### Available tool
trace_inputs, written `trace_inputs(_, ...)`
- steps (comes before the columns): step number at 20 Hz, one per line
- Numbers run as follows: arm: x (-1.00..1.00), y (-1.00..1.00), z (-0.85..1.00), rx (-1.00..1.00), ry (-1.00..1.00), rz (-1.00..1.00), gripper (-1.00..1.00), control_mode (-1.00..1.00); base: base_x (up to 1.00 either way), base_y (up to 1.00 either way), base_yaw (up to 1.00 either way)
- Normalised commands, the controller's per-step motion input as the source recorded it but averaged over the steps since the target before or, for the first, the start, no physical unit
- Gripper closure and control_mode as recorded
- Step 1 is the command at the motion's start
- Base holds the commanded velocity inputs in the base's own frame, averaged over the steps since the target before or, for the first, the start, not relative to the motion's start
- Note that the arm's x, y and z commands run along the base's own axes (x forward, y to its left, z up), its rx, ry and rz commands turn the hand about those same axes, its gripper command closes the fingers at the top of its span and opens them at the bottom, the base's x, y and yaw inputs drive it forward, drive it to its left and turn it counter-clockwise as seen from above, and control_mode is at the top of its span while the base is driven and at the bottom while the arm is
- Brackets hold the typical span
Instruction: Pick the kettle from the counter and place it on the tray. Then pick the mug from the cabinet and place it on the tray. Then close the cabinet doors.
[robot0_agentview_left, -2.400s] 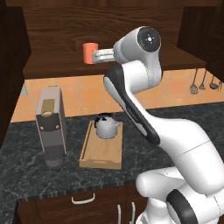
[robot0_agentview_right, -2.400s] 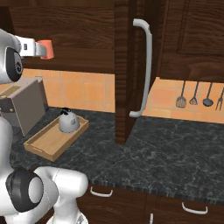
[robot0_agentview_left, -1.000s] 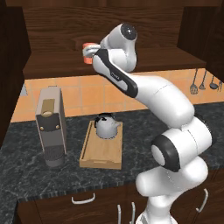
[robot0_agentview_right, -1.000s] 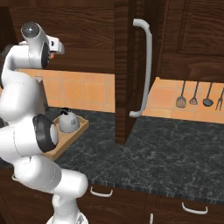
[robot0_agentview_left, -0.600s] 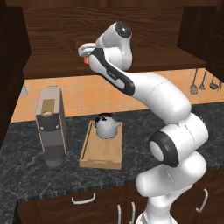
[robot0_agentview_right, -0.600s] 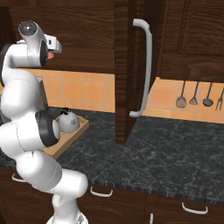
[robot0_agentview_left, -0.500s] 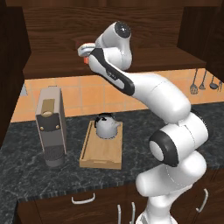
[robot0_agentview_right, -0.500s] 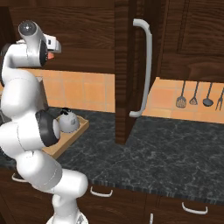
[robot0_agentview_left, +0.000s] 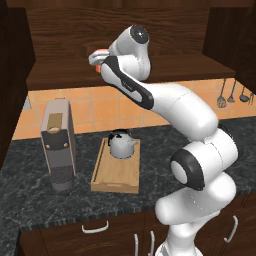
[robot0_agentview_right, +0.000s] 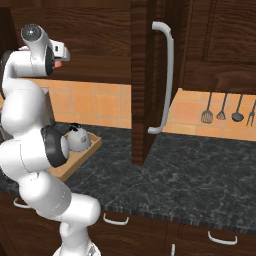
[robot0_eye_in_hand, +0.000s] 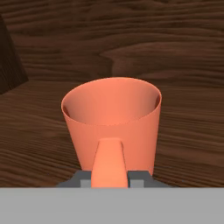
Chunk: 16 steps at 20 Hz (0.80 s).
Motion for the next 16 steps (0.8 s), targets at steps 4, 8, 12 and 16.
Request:
trace_inputs(4,-0.41,0.00,0.00,0.00,0.00,0.00,1.00,-1.00,0.00,0.00,0.00)
trace_inputs(8,-0.75,0.00,0.00,0.00,0.00,0.01,1.00,-1.00,0.00,0.00,0.00)
trace_inputs(12,-0.89,-0.02,0.00,0.00,-0.04,0.00,1.00,-1.00,0.00,0.00,0.00)
trace_inputs(16,-0.97,0.00,0.00,0.00,0.00,0.02,1.00,-1.00,0.00,0.00,0.00)
